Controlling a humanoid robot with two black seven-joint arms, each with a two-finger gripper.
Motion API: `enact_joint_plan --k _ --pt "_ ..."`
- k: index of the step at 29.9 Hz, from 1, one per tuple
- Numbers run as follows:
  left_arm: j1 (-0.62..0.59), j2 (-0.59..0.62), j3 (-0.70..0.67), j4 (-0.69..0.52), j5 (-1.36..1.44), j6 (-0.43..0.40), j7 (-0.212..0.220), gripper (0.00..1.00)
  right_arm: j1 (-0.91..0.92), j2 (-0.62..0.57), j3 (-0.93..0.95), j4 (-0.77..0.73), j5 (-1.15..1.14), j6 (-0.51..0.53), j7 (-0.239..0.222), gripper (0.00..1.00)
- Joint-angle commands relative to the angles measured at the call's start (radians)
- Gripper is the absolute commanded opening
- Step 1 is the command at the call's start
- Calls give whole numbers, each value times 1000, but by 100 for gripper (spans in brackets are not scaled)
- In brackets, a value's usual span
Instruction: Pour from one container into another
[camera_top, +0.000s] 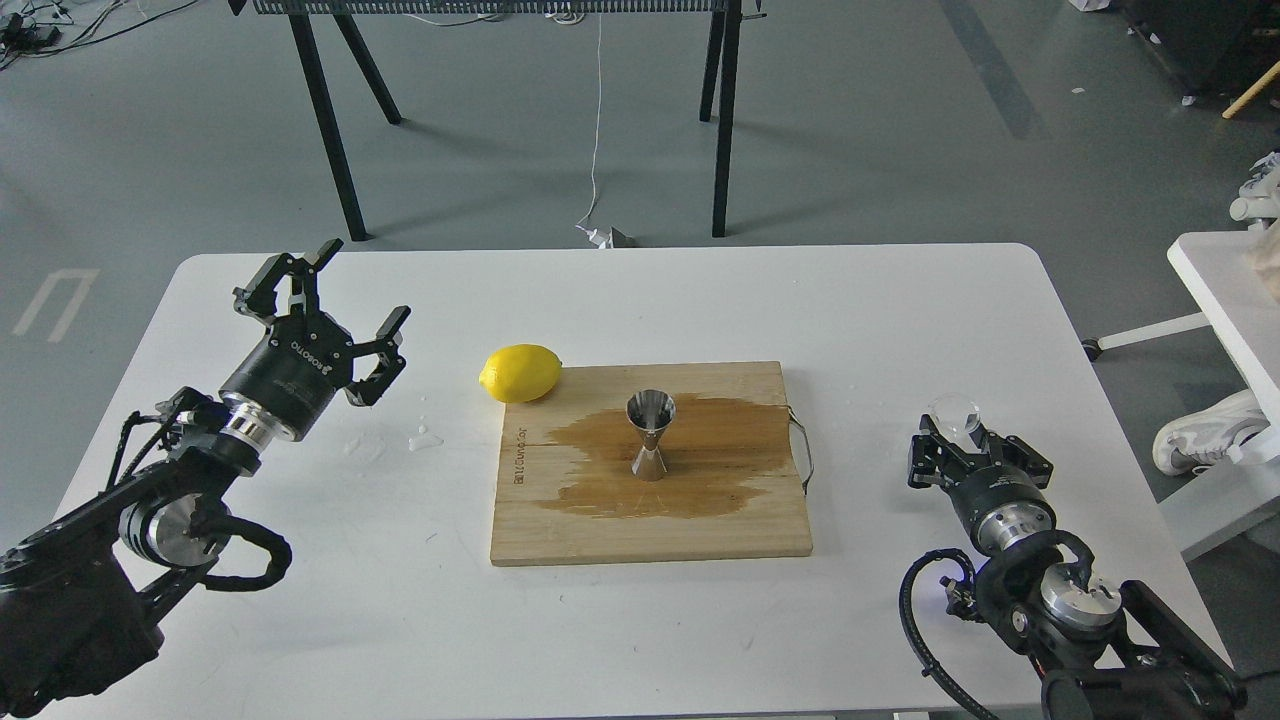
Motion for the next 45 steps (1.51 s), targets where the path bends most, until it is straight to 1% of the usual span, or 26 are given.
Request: enact_joint_plan --k 1,5,14,16,18,20,21,27,39,40,45 --pt "0 0 0 0 0 0 0 94 6 -1 -2 0 -3 0 -1 52" --pt "0 1 0 0 0 0 0 94 6 0 -2 2 -3 -2 -1 53" --pt "0 1 0 0 0 0 0 94 6 0 -19 3 -4 0 0 61" --pt "0 1 0 0 0 0 0 94 5 0 -20 5 -3 -2 0 67" --pt "0 1 0 0 0 0 0 94 1 0 -20 8 -3 0 0 76" --pt "0 0 0 0 0 0 0 94 0 0 -19 9 -3 -2 0 91" --pt "0 0 0 0 0 0 0 94 -2 0 -17 9 -3 -2 2 94" --pt "2 -2 0 0 0 0 0 95 -25 -12 8 23 3 0 2 95" --pt "2 -5 0 0 0 0 0 95 -126 -136 11 290 -1 1 3 95" --pt "2 -5 0 2 0 0 0 95 -130 -144 9 313 -3 4 3 96" --pt "2 -2 0 0 0 0 0 95 -153 -196 -3 370 -35 21 3 97"
